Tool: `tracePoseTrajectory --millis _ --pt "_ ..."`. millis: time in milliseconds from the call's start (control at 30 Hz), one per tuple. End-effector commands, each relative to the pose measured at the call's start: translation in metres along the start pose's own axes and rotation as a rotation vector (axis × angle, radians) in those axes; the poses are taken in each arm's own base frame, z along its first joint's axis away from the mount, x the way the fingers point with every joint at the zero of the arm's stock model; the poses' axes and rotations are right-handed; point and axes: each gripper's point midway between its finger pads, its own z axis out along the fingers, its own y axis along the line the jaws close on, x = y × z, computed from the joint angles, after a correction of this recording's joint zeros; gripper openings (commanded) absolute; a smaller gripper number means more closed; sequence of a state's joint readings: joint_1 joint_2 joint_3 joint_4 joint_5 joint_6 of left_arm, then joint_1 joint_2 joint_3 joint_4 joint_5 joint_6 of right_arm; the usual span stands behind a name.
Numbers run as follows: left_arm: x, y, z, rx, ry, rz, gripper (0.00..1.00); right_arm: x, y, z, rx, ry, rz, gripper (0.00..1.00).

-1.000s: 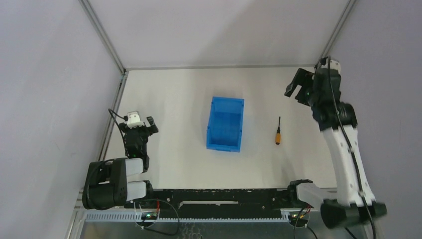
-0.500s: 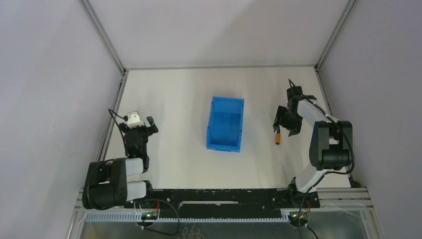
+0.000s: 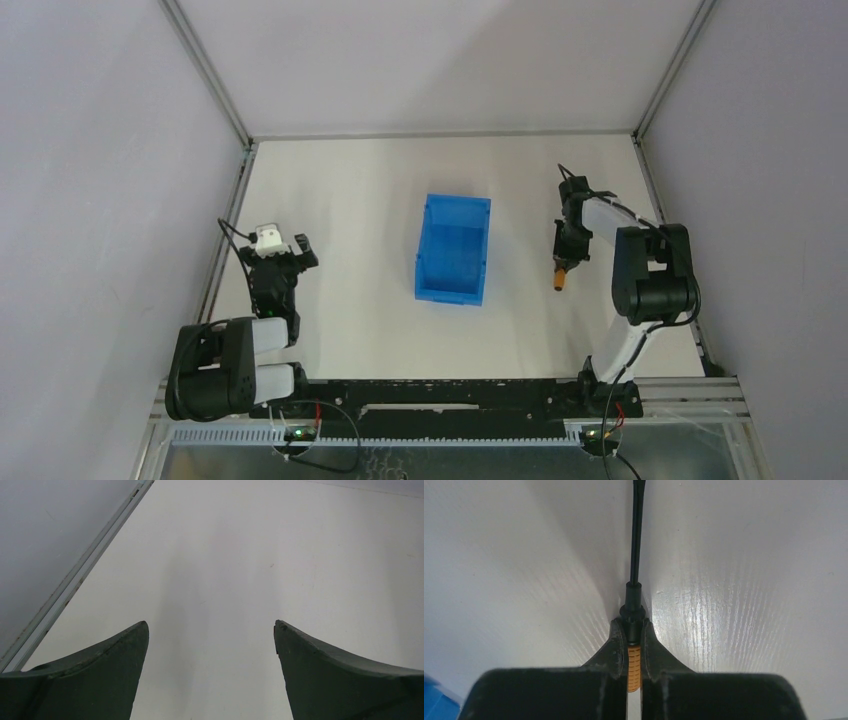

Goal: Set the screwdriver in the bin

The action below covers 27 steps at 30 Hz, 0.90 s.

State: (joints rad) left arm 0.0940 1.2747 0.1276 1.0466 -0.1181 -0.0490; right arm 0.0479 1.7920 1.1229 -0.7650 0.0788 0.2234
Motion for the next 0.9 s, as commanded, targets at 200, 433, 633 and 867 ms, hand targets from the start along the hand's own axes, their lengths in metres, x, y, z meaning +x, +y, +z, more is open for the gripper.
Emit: tracePoseTrajectory --millis 200,433,633,867 --pt "-0.037 -0.005 0.010 0.017 -0.105 -0.001 1.00 -0.008 -0.001 -0.110 -0.039 -0.066 0.009 0.00" --pt "-0.037 -0.004 0.010 0.016 -0.105 -0.002 1.00 -0.001 0.024 -0.177 -0.068 -0.110 0.004 0.00" --pt "-0.036 -0.004 0.011 0.017 -0.105 -0.001 1.00 -0.004 0.122 -0.223 -0.260 -0.245 -0.099 0.00" --pt "-0.037 -0.005 0.011 0.017 -0.106 -0.003 1.00 0.016 0.239 -0.237 -0.358 -0.291 -0.315 0.00"
